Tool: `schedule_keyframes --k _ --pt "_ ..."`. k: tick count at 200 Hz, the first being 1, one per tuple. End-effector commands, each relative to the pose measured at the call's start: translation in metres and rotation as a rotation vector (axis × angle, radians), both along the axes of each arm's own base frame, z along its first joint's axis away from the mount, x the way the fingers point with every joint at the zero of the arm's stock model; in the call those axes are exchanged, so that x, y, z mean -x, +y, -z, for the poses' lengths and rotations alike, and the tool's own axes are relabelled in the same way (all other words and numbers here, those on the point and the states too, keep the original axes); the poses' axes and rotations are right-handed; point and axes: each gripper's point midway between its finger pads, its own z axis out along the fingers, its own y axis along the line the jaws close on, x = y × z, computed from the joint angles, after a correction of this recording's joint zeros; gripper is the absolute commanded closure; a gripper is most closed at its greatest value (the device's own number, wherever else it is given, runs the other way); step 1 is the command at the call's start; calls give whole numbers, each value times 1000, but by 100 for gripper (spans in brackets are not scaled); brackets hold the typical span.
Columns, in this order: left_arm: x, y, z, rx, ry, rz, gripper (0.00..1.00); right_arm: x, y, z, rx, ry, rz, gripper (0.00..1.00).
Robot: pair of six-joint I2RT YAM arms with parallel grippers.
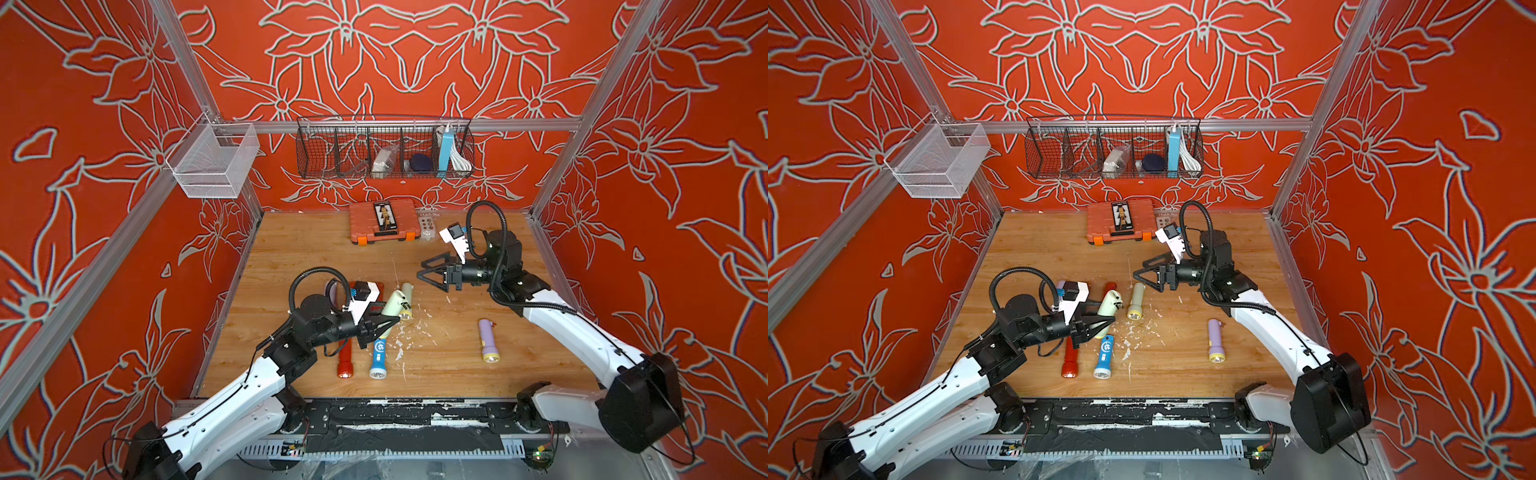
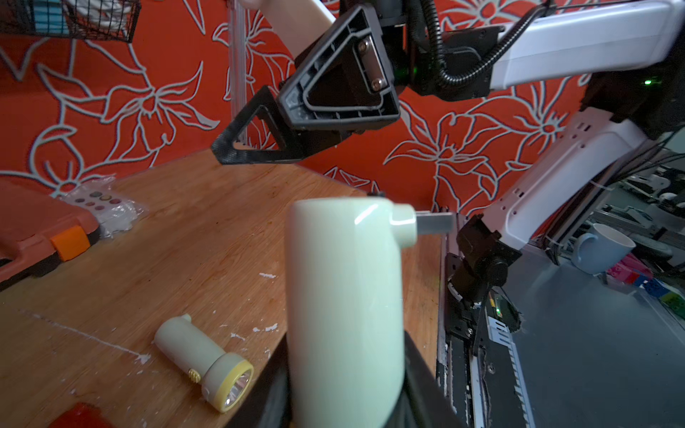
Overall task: Close the plug at the bottom of the flashlight
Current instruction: Close the plug of the flashlight.
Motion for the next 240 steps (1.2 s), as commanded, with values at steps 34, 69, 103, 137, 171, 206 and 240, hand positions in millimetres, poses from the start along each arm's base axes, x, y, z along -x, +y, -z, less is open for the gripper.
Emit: schedule_keyframes --k 34,69,103,137,171,206,240 --pt "44 10 -28 88 -154 134 100 67 12 -36 -85 -206 -294 17" --pt "59 11 -32 81 -165 199 100 95 21 -42 -102 -256 -387 21" --pt "56 5 -26 55 -145 224 100 106 30 -43 -93 -244 -454 24" --pt "53 2 -22 51 -138 228 100 118 35 -41 -83 -238 -493 25" --pt "52 5 -23 49 -161 206 100 120 38 -39 -75 -232 -510 26" --pt "52 5 -24 49 -159 209 100 124 44 -36 -68 -212 -534 28" --pt "51 5 -26 45 -151 218 100 128 49 -33 -58 -200 -541 32"
